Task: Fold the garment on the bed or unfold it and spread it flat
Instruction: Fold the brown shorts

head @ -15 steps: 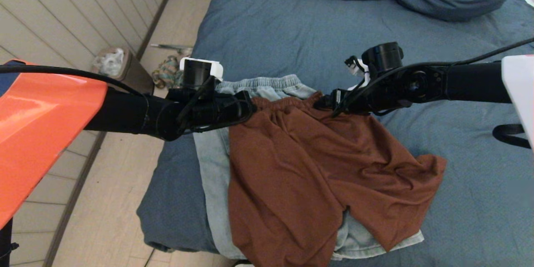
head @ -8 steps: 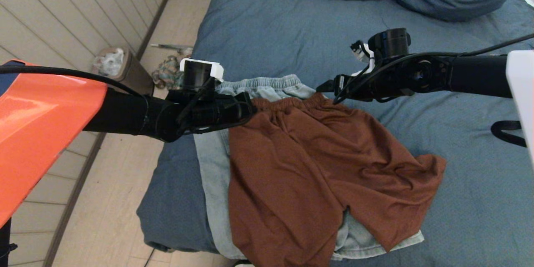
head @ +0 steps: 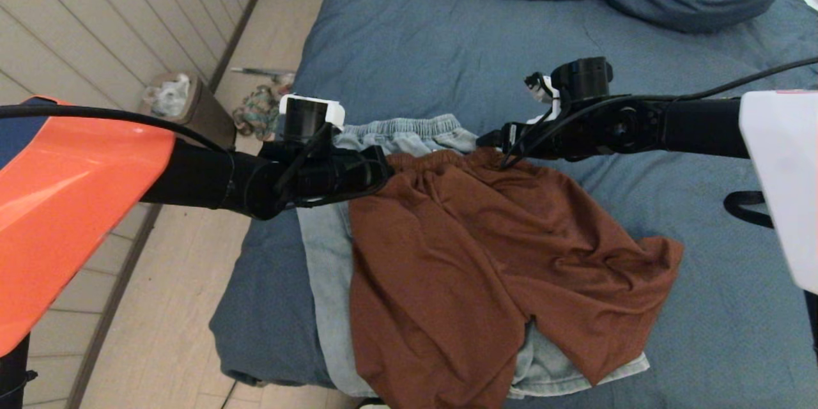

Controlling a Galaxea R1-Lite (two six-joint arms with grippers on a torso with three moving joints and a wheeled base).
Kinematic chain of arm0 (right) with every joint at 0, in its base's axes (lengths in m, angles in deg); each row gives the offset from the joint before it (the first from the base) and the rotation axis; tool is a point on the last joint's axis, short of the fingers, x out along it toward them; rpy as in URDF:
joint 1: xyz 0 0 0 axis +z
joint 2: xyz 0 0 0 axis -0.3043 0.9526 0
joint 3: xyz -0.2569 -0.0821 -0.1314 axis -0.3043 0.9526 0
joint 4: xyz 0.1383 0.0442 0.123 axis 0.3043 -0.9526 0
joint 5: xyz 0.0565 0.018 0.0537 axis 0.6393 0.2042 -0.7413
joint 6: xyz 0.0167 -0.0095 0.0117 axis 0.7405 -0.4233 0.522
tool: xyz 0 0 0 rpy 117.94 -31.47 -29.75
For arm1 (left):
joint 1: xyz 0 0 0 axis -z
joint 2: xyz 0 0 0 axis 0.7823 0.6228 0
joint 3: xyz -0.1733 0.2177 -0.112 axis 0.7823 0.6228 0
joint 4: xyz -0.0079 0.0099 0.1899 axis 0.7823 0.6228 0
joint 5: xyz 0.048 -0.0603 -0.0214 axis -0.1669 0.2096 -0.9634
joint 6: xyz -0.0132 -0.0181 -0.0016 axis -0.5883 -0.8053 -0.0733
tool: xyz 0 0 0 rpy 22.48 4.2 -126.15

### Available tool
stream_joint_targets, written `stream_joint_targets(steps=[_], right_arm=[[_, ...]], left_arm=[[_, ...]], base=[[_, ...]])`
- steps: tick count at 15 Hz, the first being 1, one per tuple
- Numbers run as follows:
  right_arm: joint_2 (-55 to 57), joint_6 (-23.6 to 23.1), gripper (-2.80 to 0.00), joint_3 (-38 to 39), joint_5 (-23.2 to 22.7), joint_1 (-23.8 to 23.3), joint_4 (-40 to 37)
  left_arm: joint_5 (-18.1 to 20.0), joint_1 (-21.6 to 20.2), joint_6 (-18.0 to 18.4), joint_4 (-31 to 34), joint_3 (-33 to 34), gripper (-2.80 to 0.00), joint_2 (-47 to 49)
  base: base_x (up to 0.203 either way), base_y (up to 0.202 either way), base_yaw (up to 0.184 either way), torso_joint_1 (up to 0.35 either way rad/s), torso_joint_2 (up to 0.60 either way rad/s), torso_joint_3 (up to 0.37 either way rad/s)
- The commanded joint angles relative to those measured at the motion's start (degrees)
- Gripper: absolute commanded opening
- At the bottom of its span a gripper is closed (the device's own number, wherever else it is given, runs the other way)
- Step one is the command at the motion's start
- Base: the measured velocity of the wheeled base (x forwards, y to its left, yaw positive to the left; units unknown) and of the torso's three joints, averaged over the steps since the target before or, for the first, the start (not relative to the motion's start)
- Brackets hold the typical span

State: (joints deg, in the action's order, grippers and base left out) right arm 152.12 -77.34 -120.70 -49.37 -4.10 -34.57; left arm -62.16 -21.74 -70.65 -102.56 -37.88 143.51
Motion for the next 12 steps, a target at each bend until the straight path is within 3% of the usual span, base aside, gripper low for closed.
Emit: stream_joint_targets(steps=[1,3,4,12], right_arm=[[2.3,-0.4,0.00,0.0,0.1,0.4,1.6],[3.2,-0.2,0.00,0.0,0.1,0.4,4.0],[3.5,-0.4,-2.80,-0.1,0.2,0.5,4.2],[-0.4,-0.4,-2.80,0.0,1.8,1.3,4.5]], left_arm=[[0.1,0.0,-0.2,-0.1,-0.1,-2.80,0.3],[0.1,0.0,-0.2,-0.2,0.0,-2.80,0.4],[0.1,0.0,-0.2,-0.2,-0.1,-2.80,0.7],[0.0,0.1,-0.4,-0.5,-0.1,-2.80,-0.5]], base=[[0.000,0.000,0.000,0.000,0.00,0.000],[0.000,0.000,0.000,0.000,0.00,0.000],[0.000,0.000,0.000,0.000,0.00,0.000],[0.000,0.000,0.000,0.000,0.00,0.000]])
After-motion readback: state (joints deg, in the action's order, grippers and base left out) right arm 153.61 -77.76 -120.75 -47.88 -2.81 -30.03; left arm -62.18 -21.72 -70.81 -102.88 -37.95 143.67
